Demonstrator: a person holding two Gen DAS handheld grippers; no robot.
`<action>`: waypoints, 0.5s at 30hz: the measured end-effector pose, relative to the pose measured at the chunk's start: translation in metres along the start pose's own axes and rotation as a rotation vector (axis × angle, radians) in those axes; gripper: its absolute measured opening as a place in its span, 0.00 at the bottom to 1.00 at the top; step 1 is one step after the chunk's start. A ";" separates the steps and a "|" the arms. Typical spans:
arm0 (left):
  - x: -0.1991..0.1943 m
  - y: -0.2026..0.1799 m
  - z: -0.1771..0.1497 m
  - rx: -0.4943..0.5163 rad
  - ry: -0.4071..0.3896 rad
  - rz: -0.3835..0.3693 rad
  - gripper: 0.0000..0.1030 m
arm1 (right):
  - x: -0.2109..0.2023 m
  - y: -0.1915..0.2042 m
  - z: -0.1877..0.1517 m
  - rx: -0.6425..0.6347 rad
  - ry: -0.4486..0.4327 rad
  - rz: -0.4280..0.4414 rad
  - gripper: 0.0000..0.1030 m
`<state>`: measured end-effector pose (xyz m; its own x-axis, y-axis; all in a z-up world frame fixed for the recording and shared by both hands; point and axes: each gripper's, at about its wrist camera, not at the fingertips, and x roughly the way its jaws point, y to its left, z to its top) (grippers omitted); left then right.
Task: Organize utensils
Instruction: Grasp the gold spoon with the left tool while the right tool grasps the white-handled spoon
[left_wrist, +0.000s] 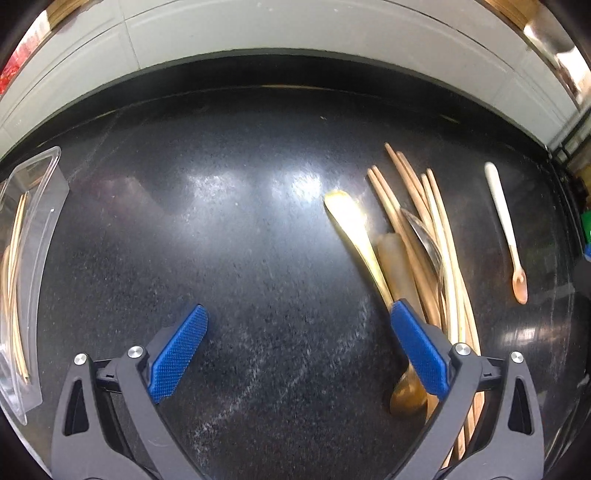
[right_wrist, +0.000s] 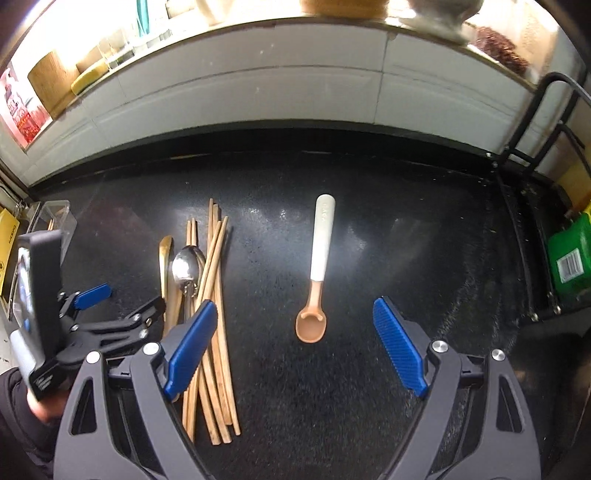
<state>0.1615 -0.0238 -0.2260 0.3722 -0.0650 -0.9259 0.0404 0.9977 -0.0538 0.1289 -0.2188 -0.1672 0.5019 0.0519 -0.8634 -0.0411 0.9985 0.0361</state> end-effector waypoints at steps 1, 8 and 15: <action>-0.002 -0.001 -0.002 0.002 0.002 -0.001 0.94 | 0.003 -0.001 0.002 -0.003 0.003 0.003 0.81; -0.004 -0.010 -0.008 -0.003 -0.001 0.016 0.95 | 0.020 -0.010 0.006 -0.008 0.024 -0.004 0.81; -0.009 0.008 -0.022 -0.055 0.020 0.018 0.95 | 0.050 -0.015 0.008 0.000 0.061 -0.027 0.81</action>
<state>0.1376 -0.0152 -0.2262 0.3538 -0.0473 -0.9341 -0.0172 0.9982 -0.0570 0.1614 -0.2310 -0.2066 0.4493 0.0234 -0.8931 -0.0284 0.9995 0.0120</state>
